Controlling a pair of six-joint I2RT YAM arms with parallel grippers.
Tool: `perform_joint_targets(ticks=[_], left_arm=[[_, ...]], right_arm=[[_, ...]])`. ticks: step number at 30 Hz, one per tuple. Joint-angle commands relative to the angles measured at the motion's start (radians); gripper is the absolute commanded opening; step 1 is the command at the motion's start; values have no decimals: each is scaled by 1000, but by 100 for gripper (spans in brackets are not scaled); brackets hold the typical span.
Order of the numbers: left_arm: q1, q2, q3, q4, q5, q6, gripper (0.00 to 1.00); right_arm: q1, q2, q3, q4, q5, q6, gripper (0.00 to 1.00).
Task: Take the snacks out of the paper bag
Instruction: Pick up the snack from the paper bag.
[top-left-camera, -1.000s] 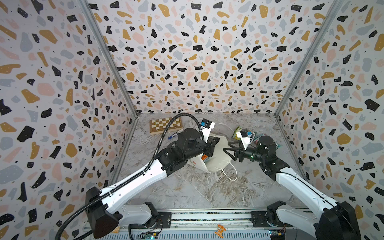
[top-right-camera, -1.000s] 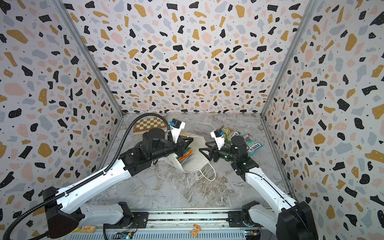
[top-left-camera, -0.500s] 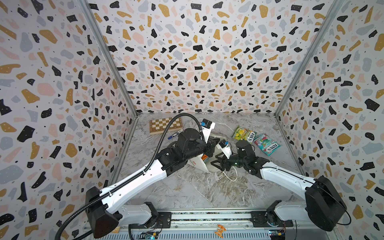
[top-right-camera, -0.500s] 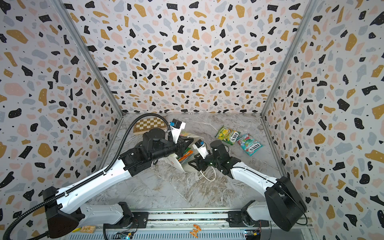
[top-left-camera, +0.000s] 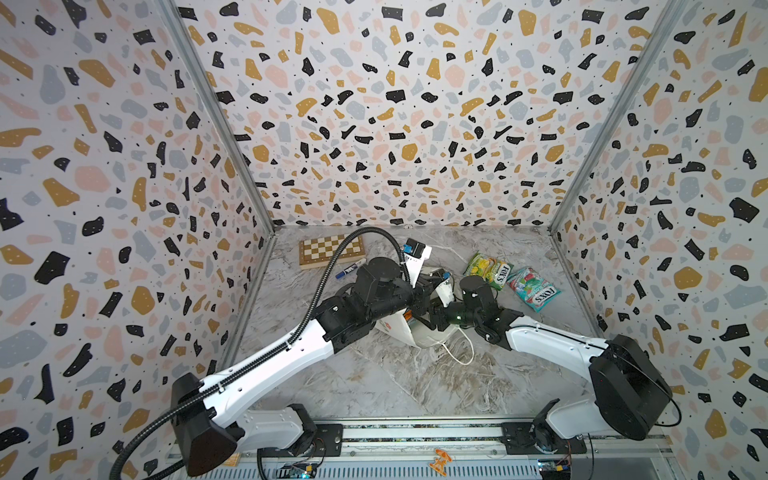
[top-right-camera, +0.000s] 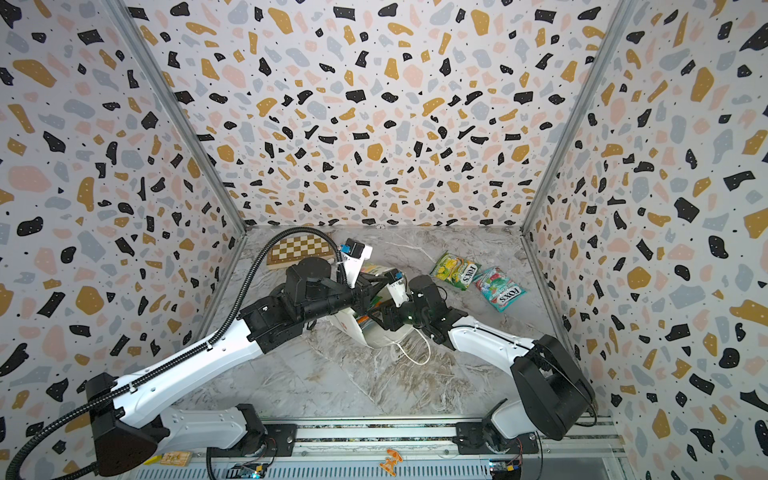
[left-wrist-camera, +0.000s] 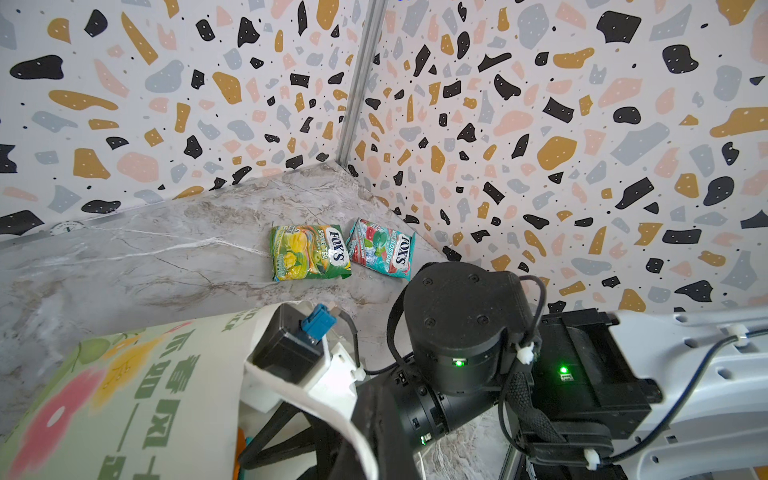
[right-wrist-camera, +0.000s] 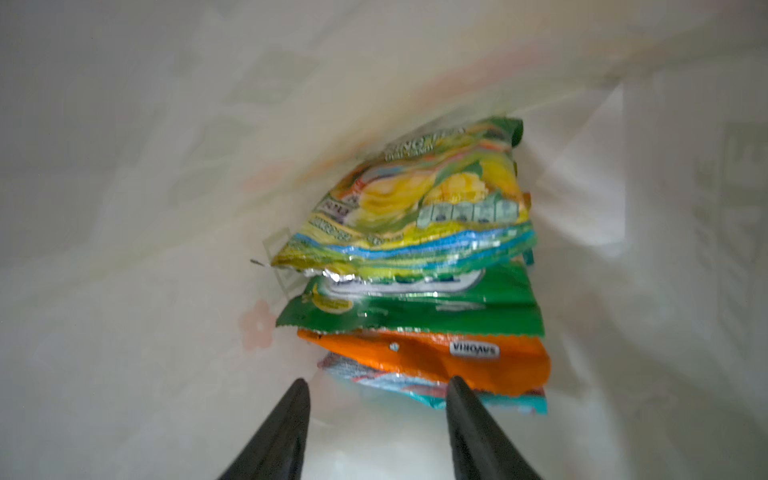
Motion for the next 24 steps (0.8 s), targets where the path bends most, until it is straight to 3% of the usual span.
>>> perform_joint_targets(ticks=[1, 7, 12, 24], left_arm=[[-10, -12, -1, 60, 22, 20, 0], [-15, -9, 1, 60, 22, 22, 0], [-17, -8, 1, 59, 20, 21, 0], [-25, -1, 3, 60, 19, 22, 0]], right_arm=[[4, 16, -19, 169, -49, 190, 51], [9, 57, -49, 301, -67, 370, 42], [21, 79, -27, 289, -20, 446, 36], [22, 133, -41, 394, 33, 631, 34]])
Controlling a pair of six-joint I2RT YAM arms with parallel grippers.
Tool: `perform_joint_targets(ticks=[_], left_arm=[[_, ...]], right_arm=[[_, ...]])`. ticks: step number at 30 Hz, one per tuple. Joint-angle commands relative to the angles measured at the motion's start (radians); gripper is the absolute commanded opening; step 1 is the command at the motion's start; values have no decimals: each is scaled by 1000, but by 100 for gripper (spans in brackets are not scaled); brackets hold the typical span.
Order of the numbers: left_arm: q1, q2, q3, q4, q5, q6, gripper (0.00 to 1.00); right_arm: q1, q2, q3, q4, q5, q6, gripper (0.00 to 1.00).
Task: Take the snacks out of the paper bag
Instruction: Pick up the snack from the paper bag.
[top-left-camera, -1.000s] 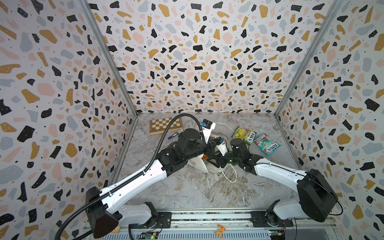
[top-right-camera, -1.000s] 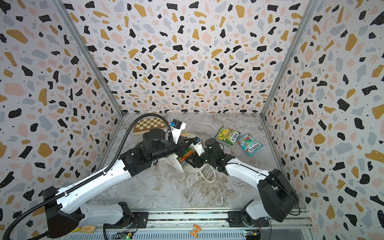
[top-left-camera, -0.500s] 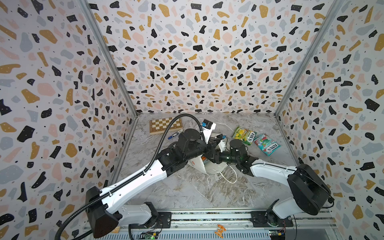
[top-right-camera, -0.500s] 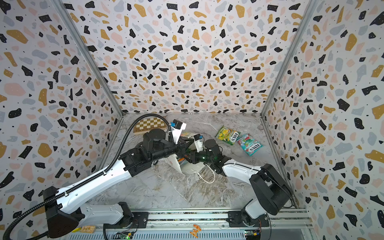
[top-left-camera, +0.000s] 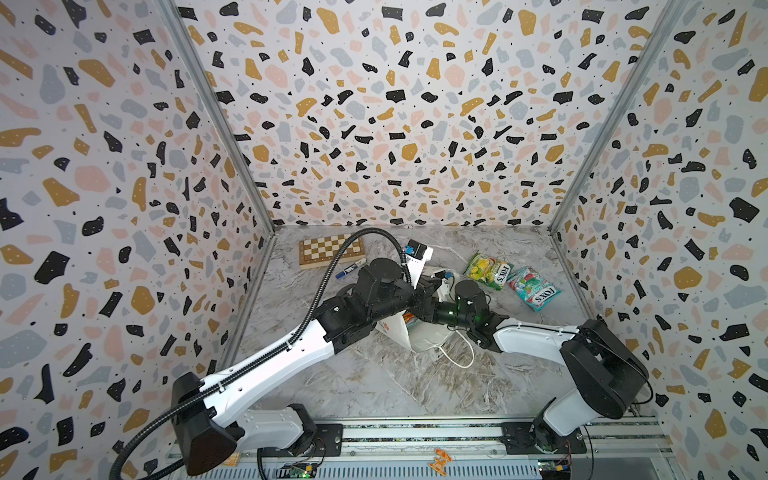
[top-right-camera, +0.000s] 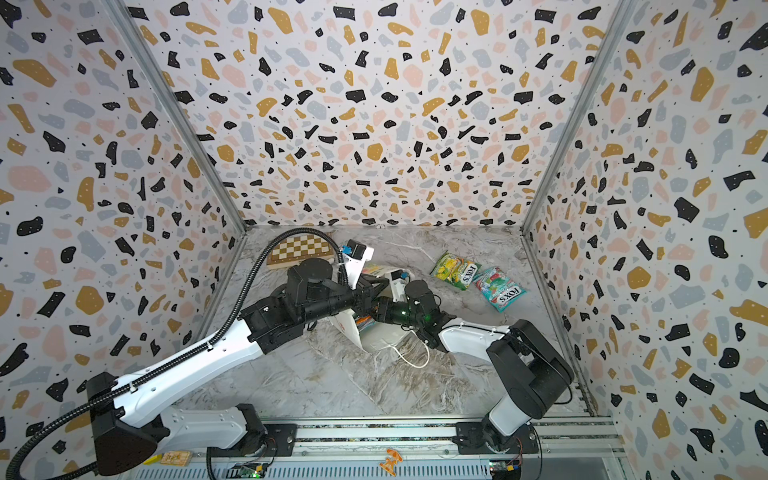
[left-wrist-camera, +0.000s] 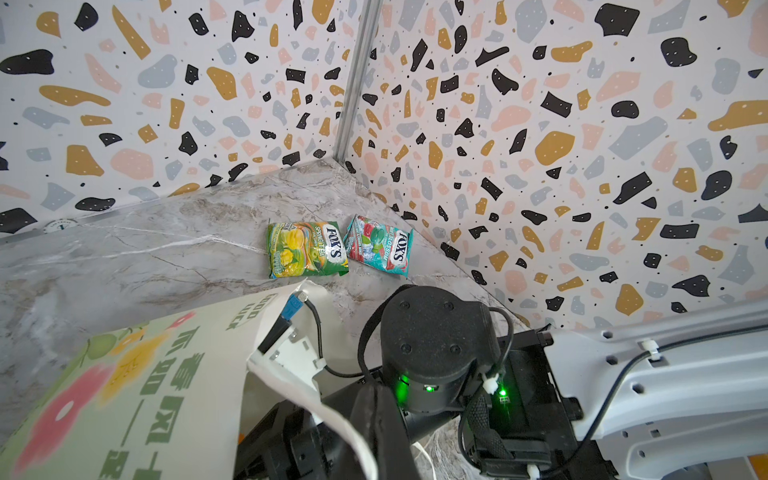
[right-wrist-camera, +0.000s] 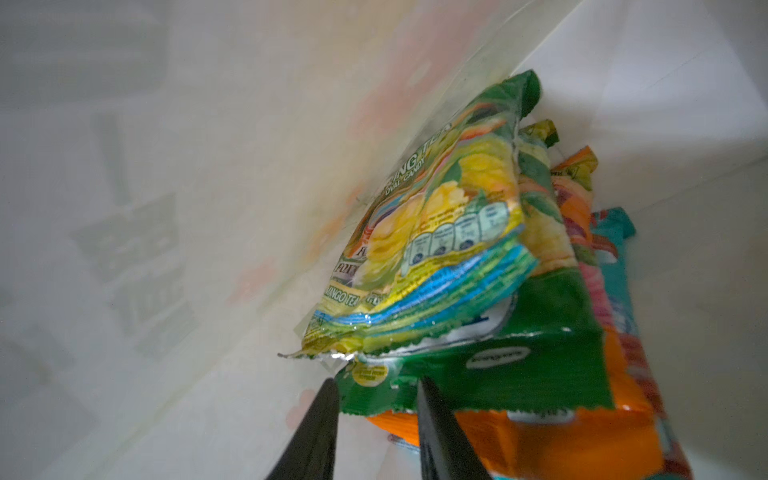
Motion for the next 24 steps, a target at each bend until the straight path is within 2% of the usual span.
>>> perform_joint_targets(ticks=[1, 11, 19, 24], left_arm=[[-14, -3, 4, 65, 20, 22, 0], [-18, -6, 4, 62, 20, 22, 0], [-23, -6, 2, 61, 19, 24, 0], [-22, -7, 3, 59, 18, 27, 0]], right_arm=[[0, 0, 5, 79, 32, 78, 34], [-1, 66, 12, 141, 46, 151, 37], [-1, 110, 23, 168, 64, 185, 46], [-2, 143, 38, 172, 77, 205, 48]])
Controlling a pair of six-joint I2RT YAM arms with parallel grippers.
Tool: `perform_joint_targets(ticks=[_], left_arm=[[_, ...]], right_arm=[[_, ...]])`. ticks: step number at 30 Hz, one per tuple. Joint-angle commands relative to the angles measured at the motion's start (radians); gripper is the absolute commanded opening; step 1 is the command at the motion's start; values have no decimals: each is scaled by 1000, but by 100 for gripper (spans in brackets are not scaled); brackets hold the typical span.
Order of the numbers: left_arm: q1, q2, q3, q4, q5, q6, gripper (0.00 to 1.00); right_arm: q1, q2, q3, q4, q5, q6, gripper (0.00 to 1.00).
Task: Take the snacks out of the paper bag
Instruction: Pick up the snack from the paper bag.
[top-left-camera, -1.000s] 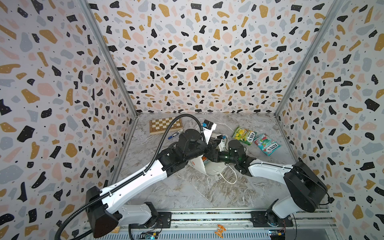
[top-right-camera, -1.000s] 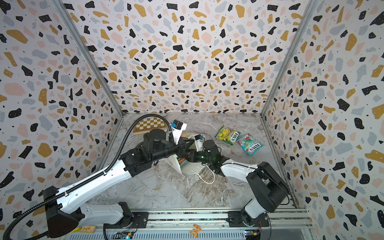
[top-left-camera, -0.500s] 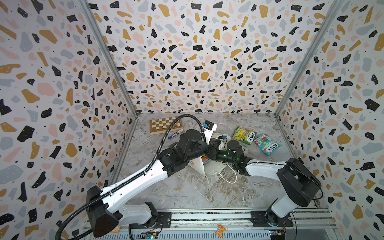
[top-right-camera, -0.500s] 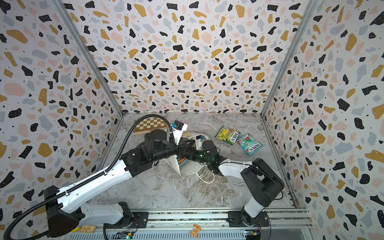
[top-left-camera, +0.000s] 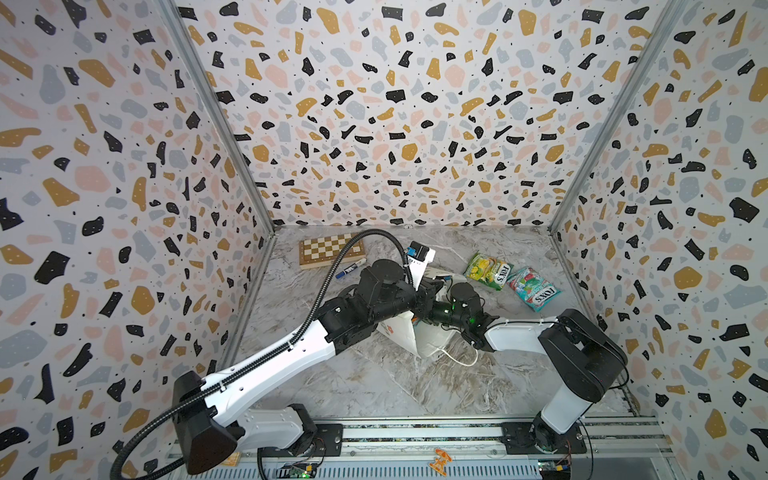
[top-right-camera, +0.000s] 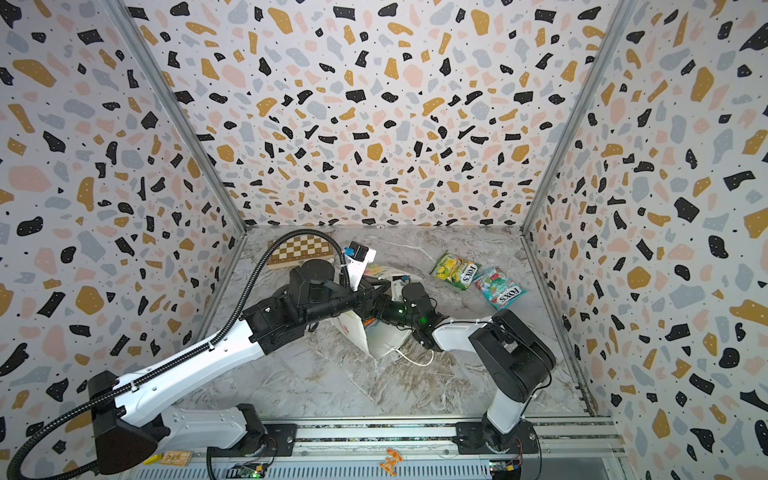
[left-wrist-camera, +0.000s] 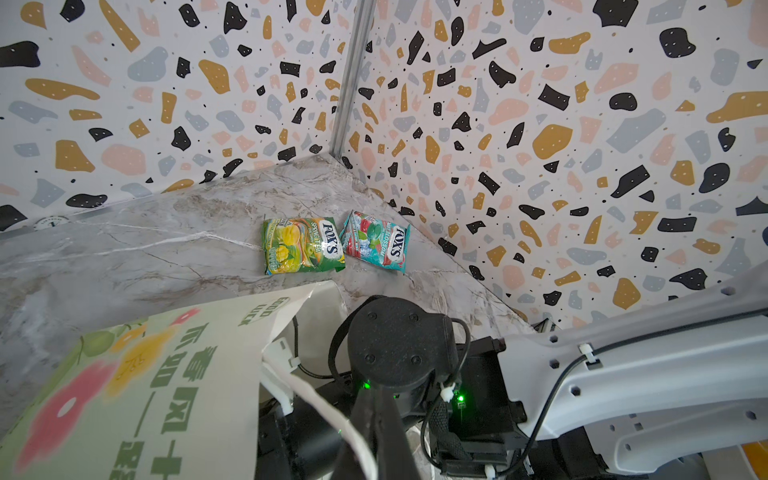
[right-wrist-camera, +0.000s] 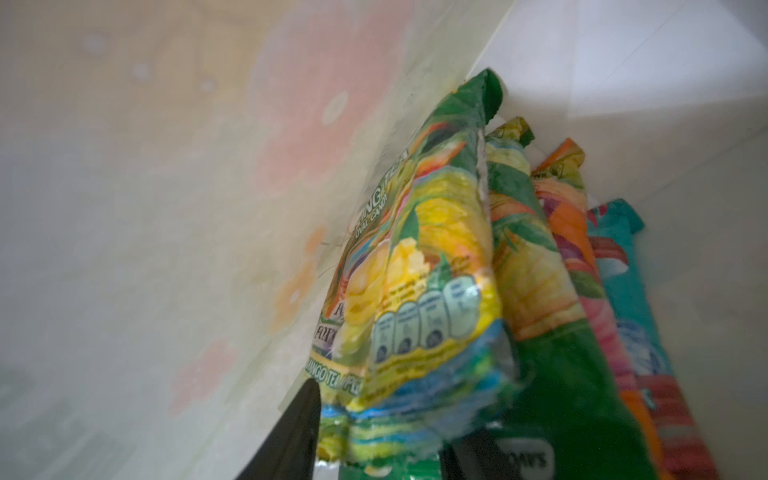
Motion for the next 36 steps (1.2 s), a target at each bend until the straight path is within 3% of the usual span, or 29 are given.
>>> perform_joint_targets(ticks=[1, 6, 13, 36], left_arm=[[-10, -13, 3, 62, 17, 28, 0], [-11, -15, 3, 57, 11, 33, 0], [-11, -16, -1, 45, -43, 34, 0], [-11, -25, -44, 10, -282, -2, 0]], right_arm=[[-3, 23, 41, 12, 35, 30, 48], [-3, 53, 74, -1, 33, 18, 40], [1, 25, 79, -76, 42, -63, 1], [11, -208, 38, -329, 84, -295, 0]])
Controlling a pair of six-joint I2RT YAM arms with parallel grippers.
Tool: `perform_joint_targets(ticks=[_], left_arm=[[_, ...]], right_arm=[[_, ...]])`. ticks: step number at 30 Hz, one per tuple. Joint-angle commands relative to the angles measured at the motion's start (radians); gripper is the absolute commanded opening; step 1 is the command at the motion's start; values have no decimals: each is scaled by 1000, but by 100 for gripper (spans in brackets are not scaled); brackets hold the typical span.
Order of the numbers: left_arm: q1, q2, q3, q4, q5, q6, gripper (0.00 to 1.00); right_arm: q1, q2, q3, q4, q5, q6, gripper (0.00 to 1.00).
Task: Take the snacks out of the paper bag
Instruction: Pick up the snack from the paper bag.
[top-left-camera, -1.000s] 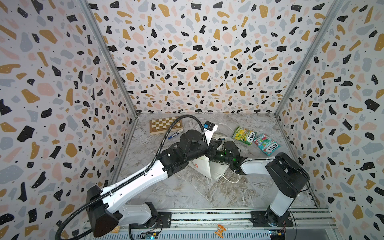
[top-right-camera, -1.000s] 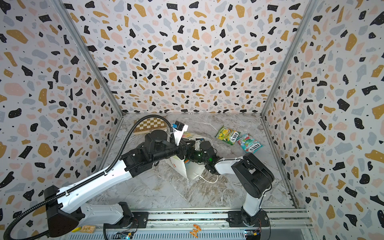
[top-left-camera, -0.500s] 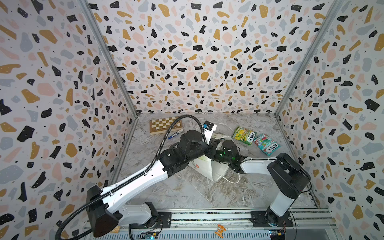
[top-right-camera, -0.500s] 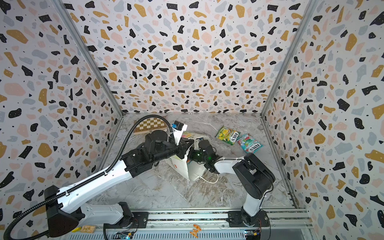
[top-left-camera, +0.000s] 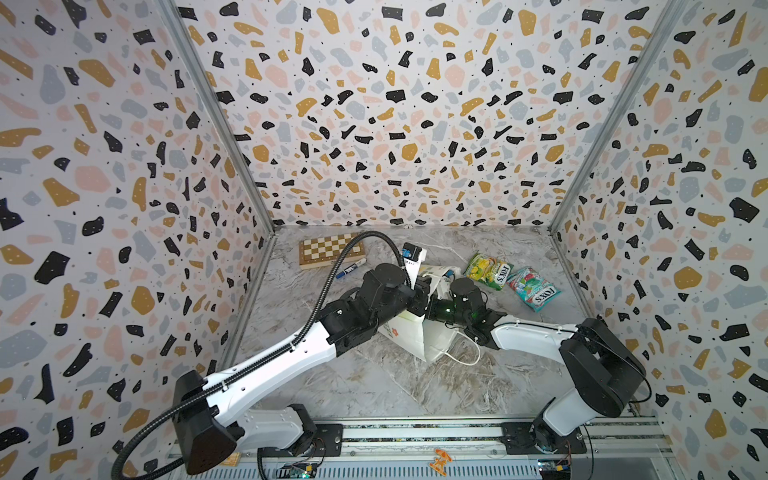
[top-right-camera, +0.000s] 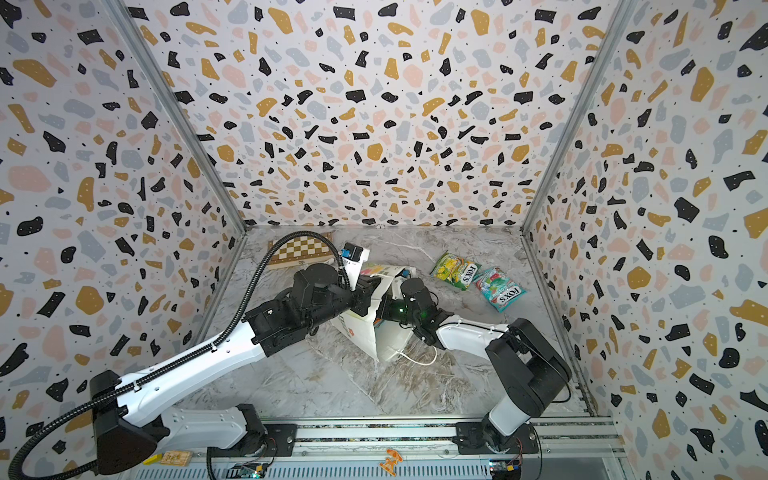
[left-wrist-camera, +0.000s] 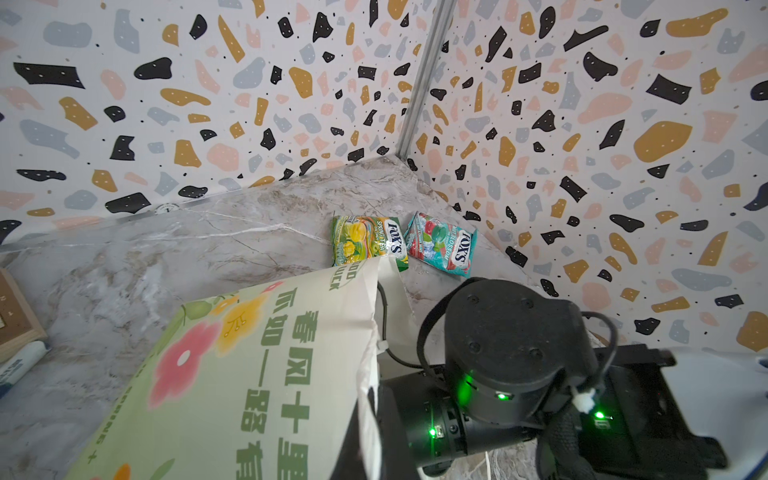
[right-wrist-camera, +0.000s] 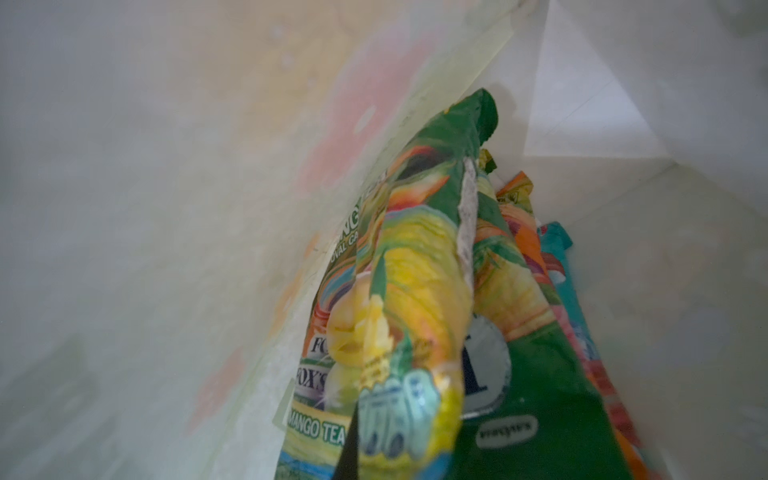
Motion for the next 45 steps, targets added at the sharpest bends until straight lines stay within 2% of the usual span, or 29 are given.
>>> perform_joint_targets(ticks=[1, 16, 26, 39, 45], left_arm=[[-5, -25, -11, 27, -59, -17, 0], [-5, -35, -10, 16, -132, -19, 0], [-6, -35, -11, 17, -145, -23, 0], [-5, -29, -1, 7, -161, -29, 0], [-6, -29, 1, 4, -167, -29, 0]], right_arm=[[2, -81, -1, -66, 13, -77, 0], [2, -289, -23, -300, 48, -205, 0], [1, -459, 36, -568, 101, -397, 0], [-1, -630, 143, -774, 173, -570, 0], [-3, -707, 193, -812, 189, -659, 0]])
